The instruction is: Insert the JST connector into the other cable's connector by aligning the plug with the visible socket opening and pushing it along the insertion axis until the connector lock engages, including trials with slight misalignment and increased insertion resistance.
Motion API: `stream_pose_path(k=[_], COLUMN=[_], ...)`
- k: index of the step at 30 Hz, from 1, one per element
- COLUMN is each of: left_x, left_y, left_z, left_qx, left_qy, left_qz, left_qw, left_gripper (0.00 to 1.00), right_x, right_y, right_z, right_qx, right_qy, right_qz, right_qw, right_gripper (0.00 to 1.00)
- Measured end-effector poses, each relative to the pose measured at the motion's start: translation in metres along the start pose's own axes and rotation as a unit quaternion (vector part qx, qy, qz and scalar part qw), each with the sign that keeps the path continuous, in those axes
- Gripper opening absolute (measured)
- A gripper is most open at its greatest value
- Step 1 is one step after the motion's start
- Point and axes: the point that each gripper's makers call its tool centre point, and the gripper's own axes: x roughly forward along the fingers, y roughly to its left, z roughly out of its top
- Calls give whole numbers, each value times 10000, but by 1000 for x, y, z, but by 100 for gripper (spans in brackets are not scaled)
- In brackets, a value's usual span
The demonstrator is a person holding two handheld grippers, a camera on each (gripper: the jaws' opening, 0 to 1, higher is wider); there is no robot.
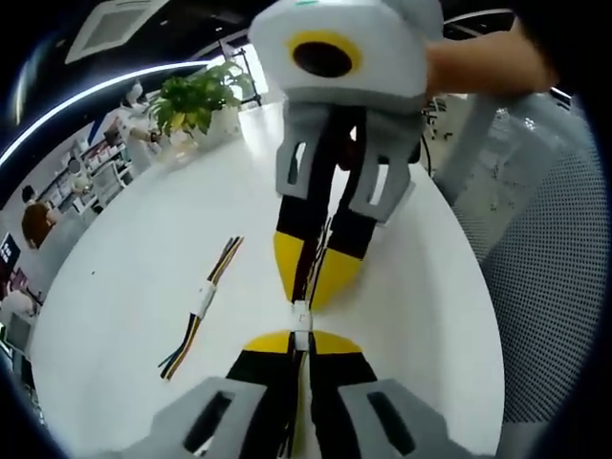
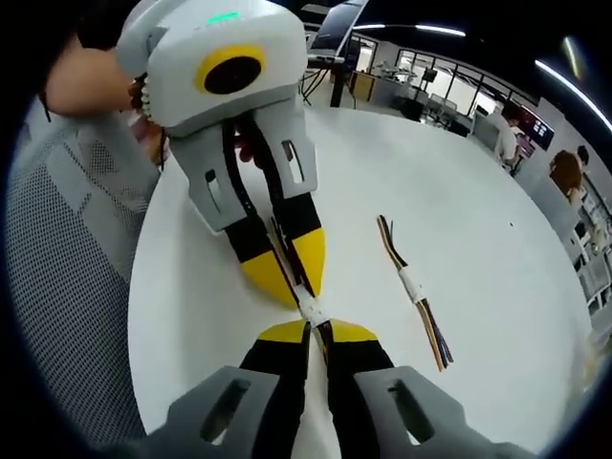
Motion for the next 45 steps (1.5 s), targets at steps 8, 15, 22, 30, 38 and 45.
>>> stream_pose_path(k=[8,15,22,30,38,45], left_x=[0,0,-3,-9,-3,-3], left_y=[-1,-1,8,33,36,44], left_z=[0,0,2,18,9,-3], left_qx=[75,38,-96,-468,-600,-1229], left_qy=[-10,-10,-45,-469,-323,-358], left_qz=[-8,-12,120,637,749,899], left_qw=[10000,10000,9999,9958,9949,9877], left_gripper=[0,0,0,5,14,22], right_x=[0,0,-3,-7,-5,0], right_y=[1,2,-7,-25,-39,-49], right_z=[0,-1,6,16,16,5], right_qx=[141,185,-37,75,-128,-153], right_qy=[-9,-31,-303,-664,-803,-793], right_qz=[-13,-11,-144,-512,-764,-843], right_qw=[9999,9998,9994,9965,9938,9932], right_gripper=[3,3,3,3,4,4])
